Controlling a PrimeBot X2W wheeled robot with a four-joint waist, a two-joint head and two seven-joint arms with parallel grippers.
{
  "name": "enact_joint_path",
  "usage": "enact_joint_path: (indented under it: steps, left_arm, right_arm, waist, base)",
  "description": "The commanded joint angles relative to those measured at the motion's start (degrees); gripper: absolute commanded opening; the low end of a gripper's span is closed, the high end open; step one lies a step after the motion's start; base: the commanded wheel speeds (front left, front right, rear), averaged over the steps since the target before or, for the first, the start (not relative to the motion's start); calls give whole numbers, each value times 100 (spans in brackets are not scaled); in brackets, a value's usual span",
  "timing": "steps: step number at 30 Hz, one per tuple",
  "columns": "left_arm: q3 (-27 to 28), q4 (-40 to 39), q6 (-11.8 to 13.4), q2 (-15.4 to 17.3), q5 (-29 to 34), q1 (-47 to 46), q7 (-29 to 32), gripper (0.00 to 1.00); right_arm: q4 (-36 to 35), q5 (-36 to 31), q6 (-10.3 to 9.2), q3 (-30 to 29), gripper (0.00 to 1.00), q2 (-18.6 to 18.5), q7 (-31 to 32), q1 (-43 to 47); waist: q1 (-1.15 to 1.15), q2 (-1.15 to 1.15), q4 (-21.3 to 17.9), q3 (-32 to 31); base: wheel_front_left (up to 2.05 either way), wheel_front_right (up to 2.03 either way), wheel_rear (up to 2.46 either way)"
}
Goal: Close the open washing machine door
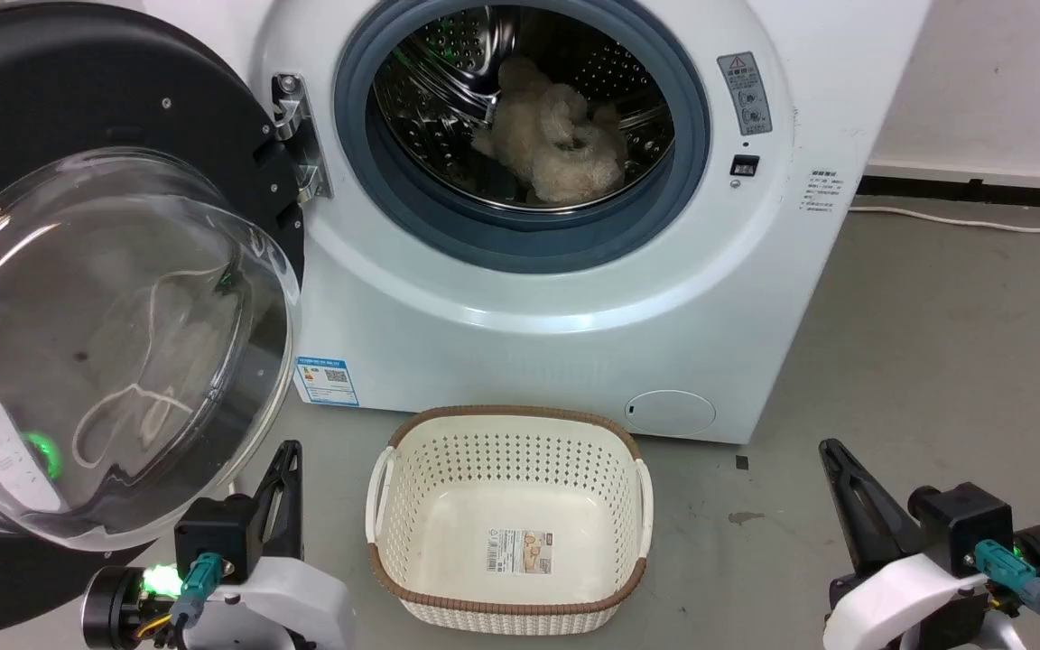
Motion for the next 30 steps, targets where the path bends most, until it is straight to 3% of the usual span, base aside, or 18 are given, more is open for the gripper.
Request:
enact_joint_path:
  steps: [1, 17, 18, 30]
  left_arm:
    - [3, -24, 16, 0, 16, 65, 2, 0]
    - [3, -24, 16, 0, 16, 65, 2, 0]
    - [3, -24, 16, 0, 16, 65, 2, 100]
    - [-62, 0, 10, 5, 7, 2, -100, 100]
  right_arm:
    - [-27, 26, 5, -4, 0, 25, 3, 54]
    - [-27, 26, 5, -4, 0, 25, 3, 54]
    - [-27, 26, 5, -4, 100, 25, 3, 54]
    - [15, 109, 0, -34, 100, -2, -99, 44]
  waist:
    - [0, 0, 0, 0]
    - [0, 0, 0, 0]
    - [0, 0, 0, 0]
    - [0, 0, 12, 2]
  base:
    - [0, 0, 0]
    - [0, 0, 0]
    - [0, 0, 0]
    - [0, 0, 0]
